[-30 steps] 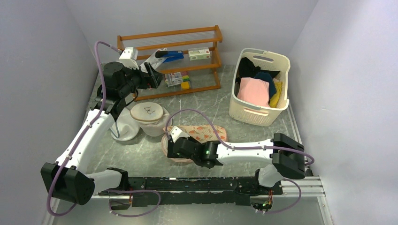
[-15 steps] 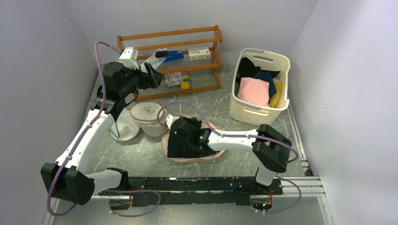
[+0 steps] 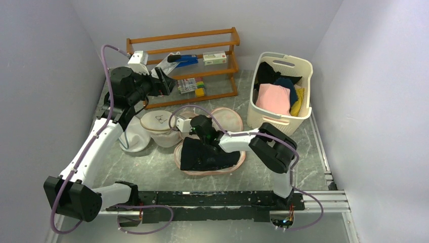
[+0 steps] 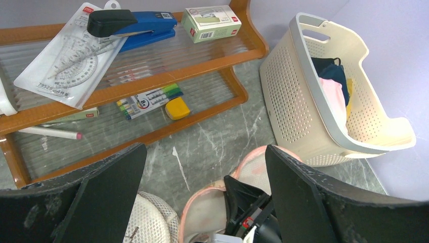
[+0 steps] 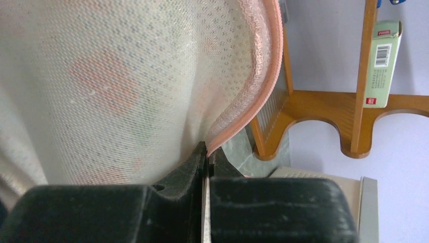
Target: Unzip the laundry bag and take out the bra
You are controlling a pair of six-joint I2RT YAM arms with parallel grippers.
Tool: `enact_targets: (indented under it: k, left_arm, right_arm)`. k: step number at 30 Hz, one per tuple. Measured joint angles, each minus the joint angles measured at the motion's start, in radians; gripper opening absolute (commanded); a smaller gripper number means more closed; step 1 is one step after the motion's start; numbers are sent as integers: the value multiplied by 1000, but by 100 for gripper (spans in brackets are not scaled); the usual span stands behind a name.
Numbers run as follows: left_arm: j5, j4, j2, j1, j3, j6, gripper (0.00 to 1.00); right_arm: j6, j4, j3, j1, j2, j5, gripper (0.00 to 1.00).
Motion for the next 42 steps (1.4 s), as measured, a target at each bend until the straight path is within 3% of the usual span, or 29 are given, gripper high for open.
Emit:
enact_targets:
  k: [11, 16, 19, 22, 26, 35, 42]
  left_arm:
    - [0, 0, 0, 6, 0, -2, 99]
    - [0, 0, 0, 6, 0, -2, 99]
    - [0, 0, 0, 6, 0, -2, 99]
    - [0, 0, 0, 7, 0, -3, 99]
    - [4, 0, 0, 12, 0, -7, 99]
    - [28, 1, 0, 33, 0, -24, 99]
    - [50, 6, 3, 41, 0, -32, 99]
  right_arm:
    - [-58, 337, -35, -23, 138, -46, 0]
    - [-65, 404, -33, -32, 230, -45, 21]
    - [-53, 412, -22, -44, 253, -36, 48]
    - [-22, 418, -16, -57, 250, -8, 65]
    - [71, 310, -13, -63, 185, 39, 74]
    - [496, -109, 57, -63, -139, 119, 77]
    - [890, -354, -26, -63, -332, -154, 77]
